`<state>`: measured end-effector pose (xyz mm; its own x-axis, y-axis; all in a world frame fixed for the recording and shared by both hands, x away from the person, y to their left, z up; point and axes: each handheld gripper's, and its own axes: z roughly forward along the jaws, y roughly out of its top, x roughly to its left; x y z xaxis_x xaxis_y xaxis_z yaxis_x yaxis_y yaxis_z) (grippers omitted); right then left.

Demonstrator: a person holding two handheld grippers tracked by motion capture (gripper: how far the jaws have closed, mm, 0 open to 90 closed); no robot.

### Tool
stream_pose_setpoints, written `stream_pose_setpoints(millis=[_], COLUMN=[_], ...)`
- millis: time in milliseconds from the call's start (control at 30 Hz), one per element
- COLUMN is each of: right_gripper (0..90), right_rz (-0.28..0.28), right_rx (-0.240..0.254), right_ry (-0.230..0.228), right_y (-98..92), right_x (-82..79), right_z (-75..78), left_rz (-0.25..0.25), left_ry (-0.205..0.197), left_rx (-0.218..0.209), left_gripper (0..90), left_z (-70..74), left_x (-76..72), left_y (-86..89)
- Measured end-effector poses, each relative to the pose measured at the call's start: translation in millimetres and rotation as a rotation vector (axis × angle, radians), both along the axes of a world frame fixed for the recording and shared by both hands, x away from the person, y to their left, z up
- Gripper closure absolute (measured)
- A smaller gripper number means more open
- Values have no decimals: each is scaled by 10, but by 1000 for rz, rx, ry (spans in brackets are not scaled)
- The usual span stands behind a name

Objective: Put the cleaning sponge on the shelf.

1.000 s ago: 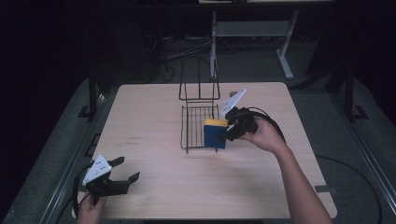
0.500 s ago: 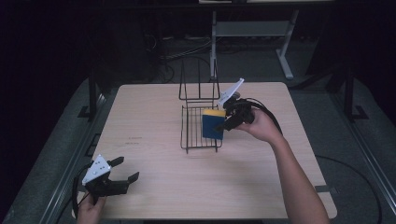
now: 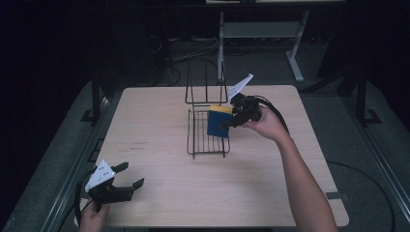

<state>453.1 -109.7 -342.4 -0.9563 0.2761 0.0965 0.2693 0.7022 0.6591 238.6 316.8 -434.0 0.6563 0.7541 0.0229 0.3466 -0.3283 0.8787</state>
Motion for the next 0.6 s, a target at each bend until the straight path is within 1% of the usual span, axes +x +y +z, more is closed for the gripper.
stream_pose_setpoints(millis=[67, 100, 200, 367, 467, 533, 600], right_gripper=[556, 556, 556, 555, 555, 556, 555], right_rz=[-5, -4, 8, -11, -13, -12, -13], right_rx=[-10, -4, -1, -10, -10, -19, -26], right_ry=[0, 12, 3, 25, 22, 26, 20], right_y=[16, 32, 53, 96, 106, 116, 123], right_x=[26, 40, 79, 119, 143, 157, 165], right_z=[-27, -50, -98, -178, -219, -245, -266], left_rz=[-3, -3, 0, 0, 0, 0, 0], left_ry=[-2, -2, 1, -1, 1, 1, 0], left_rx=[2, 3, 0, 2, 0, 0, 0], left_gripper=[161, 162, 162, 162, 162, 162, 162], left_z=[3, 4, 1, 5, 2, 2, 2], left_x=[-1, -2, -2, -5, -3, -3, -3], left_y=[-1, 0, 10, 10, 15, 16, 14])
